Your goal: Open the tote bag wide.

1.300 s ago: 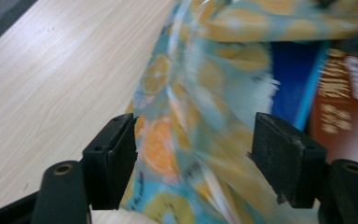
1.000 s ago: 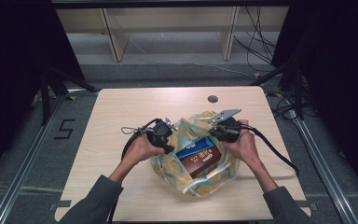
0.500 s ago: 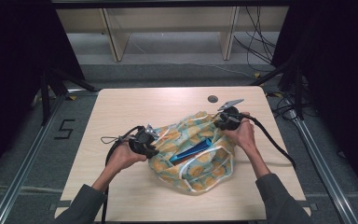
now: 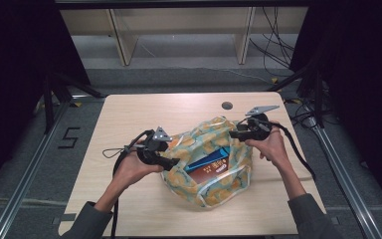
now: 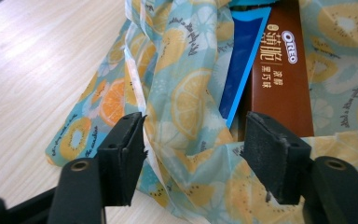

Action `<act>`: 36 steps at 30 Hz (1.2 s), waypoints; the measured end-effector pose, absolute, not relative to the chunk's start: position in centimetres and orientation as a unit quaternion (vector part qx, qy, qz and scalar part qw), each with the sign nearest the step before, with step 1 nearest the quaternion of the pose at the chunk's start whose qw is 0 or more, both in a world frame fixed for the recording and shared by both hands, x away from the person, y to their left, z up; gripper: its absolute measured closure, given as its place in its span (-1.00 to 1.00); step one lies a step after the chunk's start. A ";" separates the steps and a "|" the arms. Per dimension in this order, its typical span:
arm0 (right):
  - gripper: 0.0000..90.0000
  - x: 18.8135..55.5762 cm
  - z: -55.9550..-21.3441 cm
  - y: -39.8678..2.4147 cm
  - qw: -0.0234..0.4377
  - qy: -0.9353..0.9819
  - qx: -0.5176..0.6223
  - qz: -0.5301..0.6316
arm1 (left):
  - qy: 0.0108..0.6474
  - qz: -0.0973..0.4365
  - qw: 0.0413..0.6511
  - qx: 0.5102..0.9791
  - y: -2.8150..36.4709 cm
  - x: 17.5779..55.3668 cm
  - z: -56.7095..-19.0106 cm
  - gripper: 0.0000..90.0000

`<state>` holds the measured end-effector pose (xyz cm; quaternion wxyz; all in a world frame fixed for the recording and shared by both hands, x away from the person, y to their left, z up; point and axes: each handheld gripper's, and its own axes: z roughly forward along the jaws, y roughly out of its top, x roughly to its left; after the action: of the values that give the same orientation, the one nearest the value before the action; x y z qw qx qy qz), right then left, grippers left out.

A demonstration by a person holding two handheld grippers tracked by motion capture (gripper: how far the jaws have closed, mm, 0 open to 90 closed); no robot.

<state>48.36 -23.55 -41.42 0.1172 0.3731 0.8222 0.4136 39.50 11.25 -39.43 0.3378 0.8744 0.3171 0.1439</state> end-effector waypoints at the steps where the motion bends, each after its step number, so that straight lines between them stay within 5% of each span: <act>1: 0.12 48.0 -41.1 -23.8 0.120 0.821 0.375 0.413 | 0.318 0.142 0.343 0.872 11.4 39.3 -39.4 -0.21; 15: 0.04 43.6 -39.2 -25.9 0.127 0.819 0.372 0.417 | 0.337 0.146 0.377 0.850 13.6 36.5 -40.6 -0.34; 23: -0.02 42.6 -40.0 -26.8 0.138 0.822 0.373 0.408 | 0.354 0.135 0.388 0.840 14.5 35.6 -41.7 -0.65; 36: -0.10 39.3 -42.7 -29.5 0.136 0.821 0.398 0.386 | 0.368 0.146 0.402 0.826 16.2 31.7 -45.5 -0.66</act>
<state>39.29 -29.48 -42.68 0.1361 0.3981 0.8209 0.3861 31.74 16.18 -45.50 0.4023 0.8256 0.3678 0.1457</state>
